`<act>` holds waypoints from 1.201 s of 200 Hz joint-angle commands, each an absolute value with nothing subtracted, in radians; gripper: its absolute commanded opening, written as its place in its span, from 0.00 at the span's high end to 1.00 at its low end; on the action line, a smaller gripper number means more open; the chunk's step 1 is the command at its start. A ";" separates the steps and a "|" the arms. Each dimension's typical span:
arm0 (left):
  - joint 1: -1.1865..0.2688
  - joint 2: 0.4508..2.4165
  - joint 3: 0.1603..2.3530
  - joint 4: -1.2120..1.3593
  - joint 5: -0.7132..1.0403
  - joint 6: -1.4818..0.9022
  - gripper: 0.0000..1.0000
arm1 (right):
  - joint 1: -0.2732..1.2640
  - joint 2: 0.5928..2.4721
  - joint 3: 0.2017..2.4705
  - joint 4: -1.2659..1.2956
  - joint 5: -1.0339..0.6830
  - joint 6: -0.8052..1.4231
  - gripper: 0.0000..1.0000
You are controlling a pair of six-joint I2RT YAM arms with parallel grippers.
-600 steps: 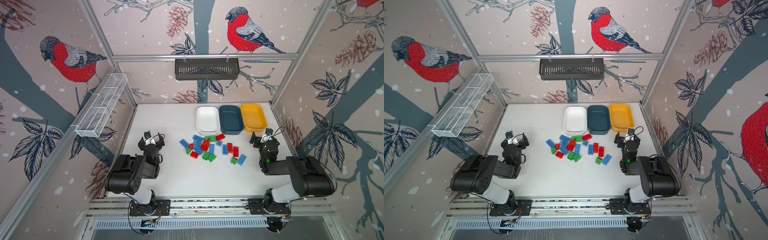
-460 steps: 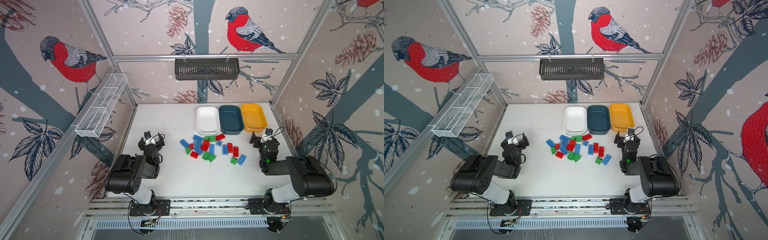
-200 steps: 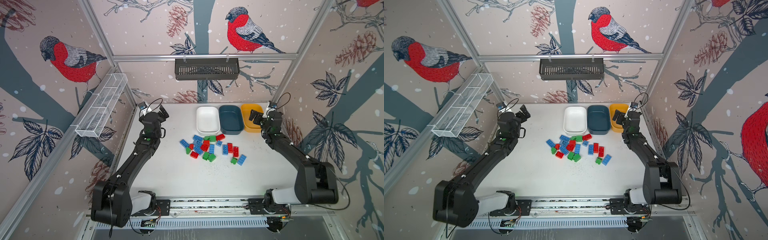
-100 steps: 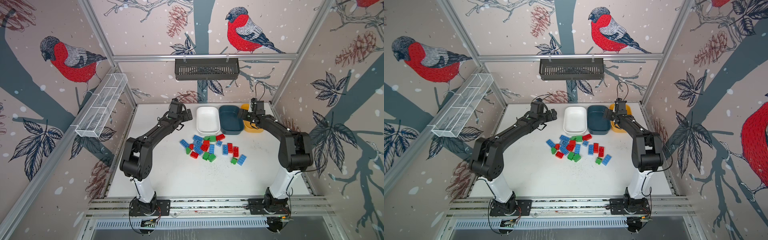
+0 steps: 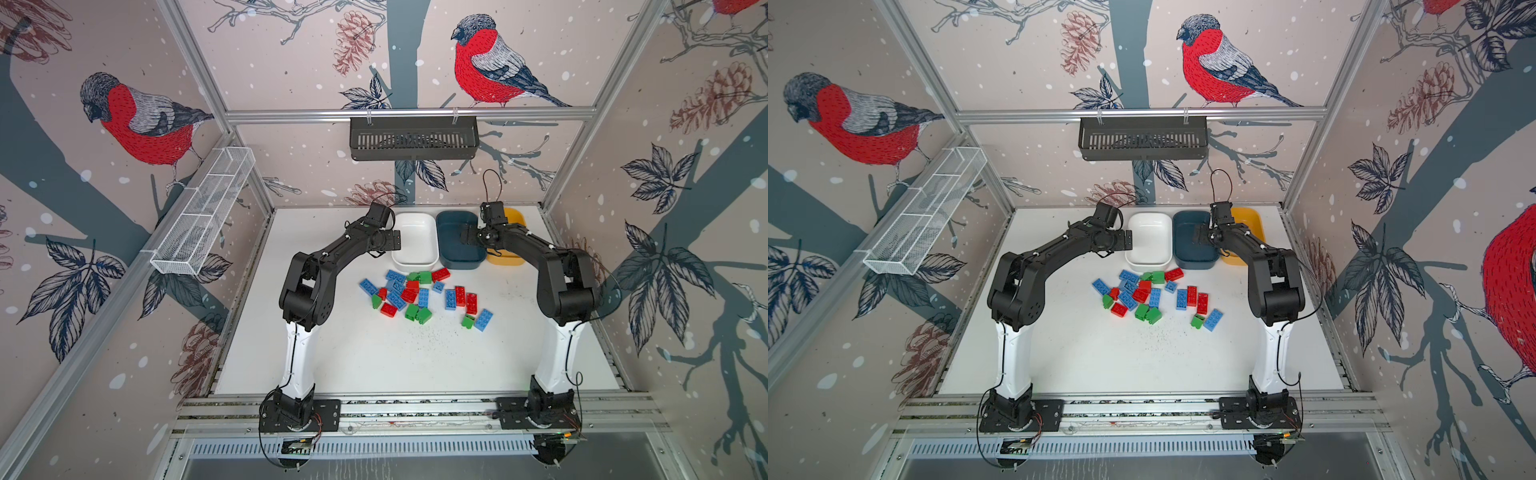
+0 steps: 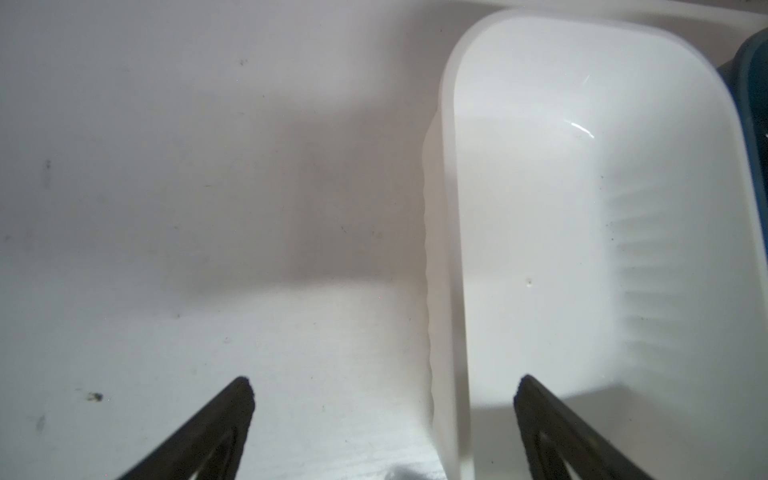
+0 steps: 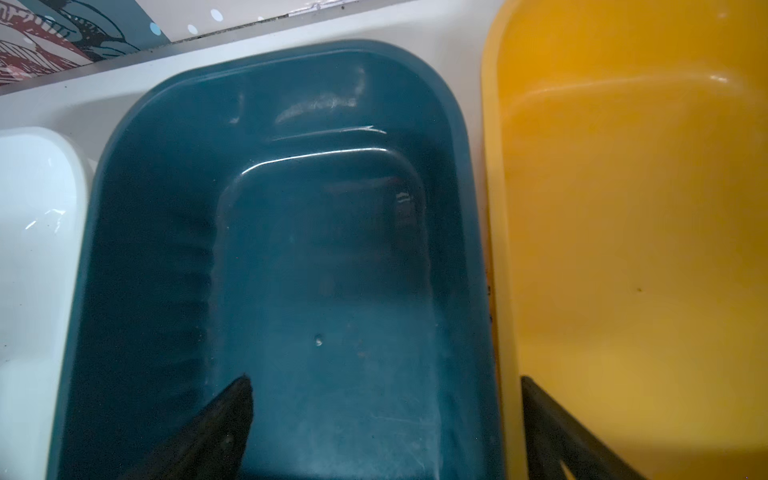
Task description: Sort the legos into containers by color
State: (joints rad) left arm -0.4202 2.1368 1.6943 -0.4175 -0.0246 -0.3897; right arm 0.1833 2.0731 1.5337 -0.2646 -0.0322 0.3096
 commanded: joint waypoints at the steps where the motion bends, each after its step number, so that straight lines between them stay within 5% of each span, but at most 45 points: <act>1: -0.422 2.154 1.705 -0.436 0.024 -0.371 0.02 | 0.187 2.086 1.565 -0.312 -0.003 0.301 0.04; 103: -0.412 2.184 1.773 -0.494 -0.116 -0.400 0.02 | 0.268 2.079 1.550 -0.344 -0.002 0.287 0.22; 240: -0.305 1.955 1.448 -0.392 -0.122 -0.446 0.02 | 0.460 2.159 1.618 -0.394 0.109 0.179 0.33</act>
